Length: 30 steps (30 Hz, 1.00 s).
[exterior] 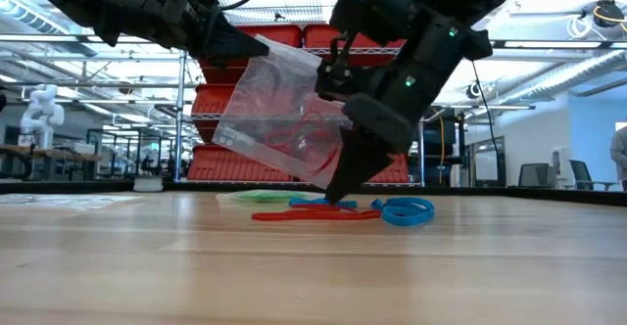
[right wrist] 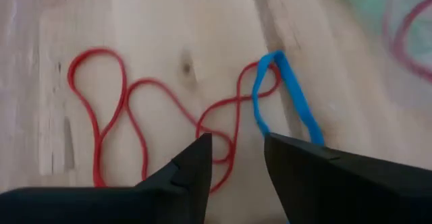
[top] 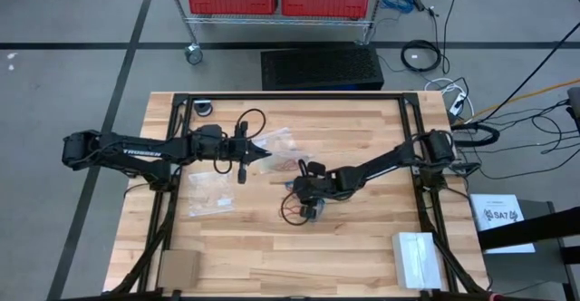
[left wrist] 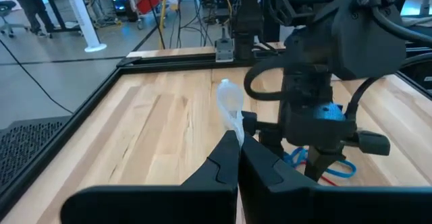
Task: Sort rubber bands
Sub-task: Put the top red rubber band into the bottom right transparent zip bag
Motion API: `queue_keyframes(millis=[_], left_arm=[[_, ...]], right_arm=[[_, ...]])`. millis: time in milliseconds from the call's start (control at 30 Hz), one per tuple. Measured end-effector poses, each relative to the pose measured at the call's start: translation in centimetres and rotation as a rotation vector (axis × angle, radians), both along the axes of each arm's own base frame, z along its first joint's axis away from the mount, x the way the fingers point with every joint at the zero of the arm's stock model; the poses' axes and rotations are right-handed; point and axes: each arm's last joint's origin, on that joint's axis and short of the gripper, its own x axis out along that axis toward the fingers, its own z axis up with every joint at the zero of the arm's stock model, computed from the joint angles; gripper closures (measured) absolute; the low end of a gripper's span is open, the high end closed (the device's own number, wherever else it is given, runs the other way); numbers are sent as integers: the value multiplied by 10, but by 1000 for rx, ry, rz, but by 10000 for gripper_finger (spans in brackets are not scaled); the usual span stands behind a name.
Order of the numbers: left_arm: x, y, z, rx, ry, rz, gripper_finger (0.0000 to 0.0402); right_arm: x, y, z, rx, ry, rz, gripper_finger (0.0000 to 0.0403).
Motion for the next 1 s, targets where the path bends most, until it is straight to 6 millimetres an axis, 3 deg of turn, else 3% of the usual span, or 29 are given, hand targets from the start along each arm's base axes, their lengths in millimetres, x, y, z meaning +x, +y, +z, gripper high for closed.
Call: queue_keyframes(millis=[467,733,833,1000], left_arm=[[0,0,0,0,2,0,400],[0,0,-1,-1,6,0,400],[0,0,-1,-1,6,0,400],[0,0,-1,-1,7,0,400]], right_arm=[[1,2,-1,60,3,23,273],[6,0,-16,58,6,38,277],[7,-2,-14,57,-2,43,303],[12,0,-9,38,0,76,389]])
